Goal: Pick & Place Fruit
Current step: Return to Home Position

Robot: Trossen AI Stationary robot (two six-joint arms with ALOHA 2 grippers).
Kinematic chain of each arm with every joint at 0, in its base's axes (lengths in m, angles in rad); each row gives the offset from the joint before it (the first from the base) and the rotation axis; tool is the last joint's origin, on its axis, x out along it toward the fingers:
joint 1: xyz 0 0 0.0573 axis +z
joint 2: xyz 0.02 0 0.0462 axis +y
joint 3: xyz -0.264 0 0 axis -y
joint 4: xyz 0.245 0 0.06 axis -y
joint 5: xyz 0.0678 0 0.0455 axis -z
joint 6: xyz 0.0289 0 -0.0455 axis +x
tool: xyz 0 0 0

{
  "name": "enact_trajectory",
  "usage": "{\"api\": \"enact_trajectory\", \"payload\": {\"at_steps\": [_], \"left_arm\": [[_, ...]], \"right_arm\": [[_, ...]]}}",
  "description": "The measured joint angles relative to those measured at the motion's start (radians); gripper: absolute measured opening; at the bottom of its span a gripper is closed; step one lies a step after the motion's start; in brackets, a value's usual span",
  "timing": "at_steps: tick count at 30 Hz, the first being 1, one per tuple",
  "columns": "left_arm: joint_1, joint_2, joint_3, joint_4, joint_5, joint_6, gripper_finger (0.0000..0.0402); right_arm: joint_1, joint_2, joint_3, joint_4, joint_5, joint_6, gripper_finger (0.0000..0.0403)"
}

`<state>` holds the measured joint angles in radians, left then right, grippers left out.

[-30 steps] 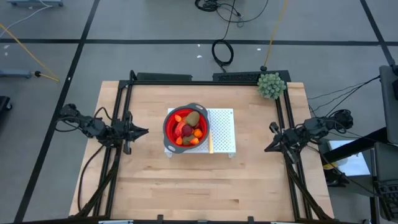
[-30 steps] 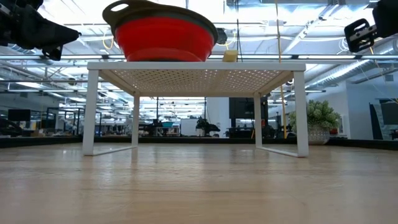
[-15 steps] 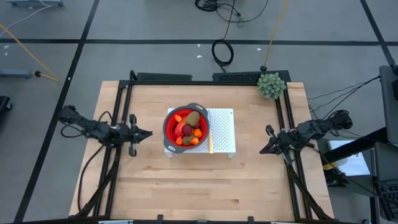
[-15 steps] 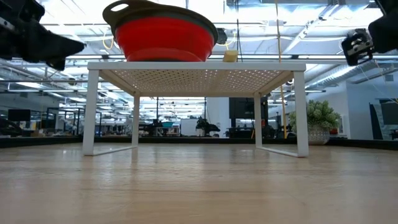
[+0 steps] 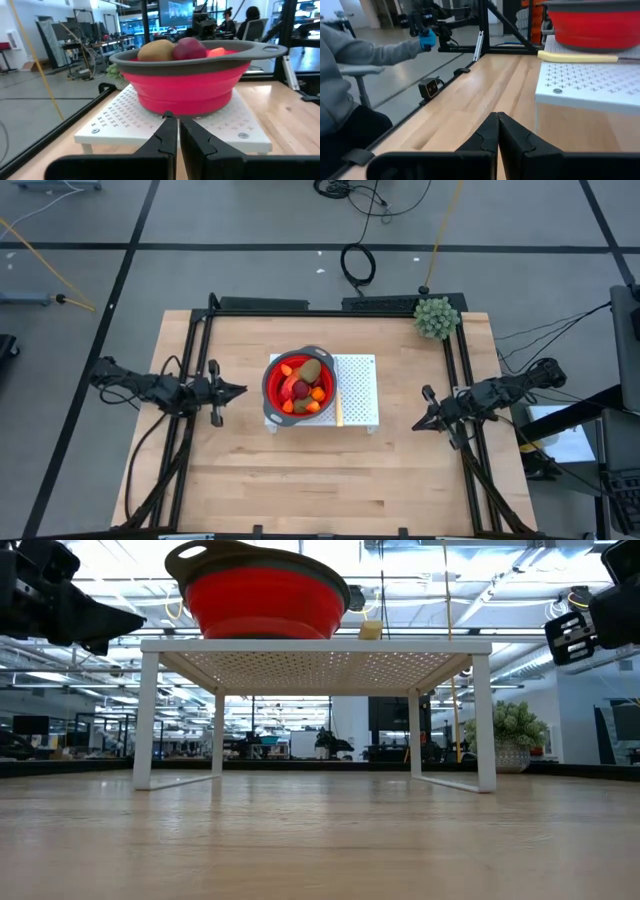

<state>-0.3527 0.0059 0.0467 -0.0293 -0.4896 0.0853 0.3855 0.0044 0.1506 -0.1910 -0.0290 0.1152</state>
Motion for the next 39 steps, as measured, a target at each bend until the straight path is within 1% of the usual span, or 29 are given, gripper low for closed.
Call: {"api": "enact_trajectory", "payload": {"at_steps": [3, 7, 9, 14, 39], "left_arm": [[0.020, 0.000, 0.000, -0.001, 0.008, -0.001, 0.0021], [0.039, 0.000, 0.000, -0.002, 0.056, -0.004, 0.0021], [0.045, 0.000, 0.000, -0.003, 0.055, -0.016, 0.0021], [0.051, 0.000, 0.000, -0.004, 0.036, -0.020, 0.0021], [0.051, 0.000, 0.000, -0.003, 0.037, -0.012, 0.0021]], "right_arm": [[0.000, 0.000, 0.000, 0.000, 0.002, -0.051, 0.0000], [0.000, 0.000, -0.001, 0.001, 0.009, -0.084, 0.0000], [0.000, 0.000, -0.002, 0.008, 0.029, -0.094, 0.0000], [0.000, 0.000, -0.002, 0.012, 0.028, -0.101, 0.0000], [0.000, 0.000, -0.003, 0.016, 0.028, -0.101, 0.0000]]}}
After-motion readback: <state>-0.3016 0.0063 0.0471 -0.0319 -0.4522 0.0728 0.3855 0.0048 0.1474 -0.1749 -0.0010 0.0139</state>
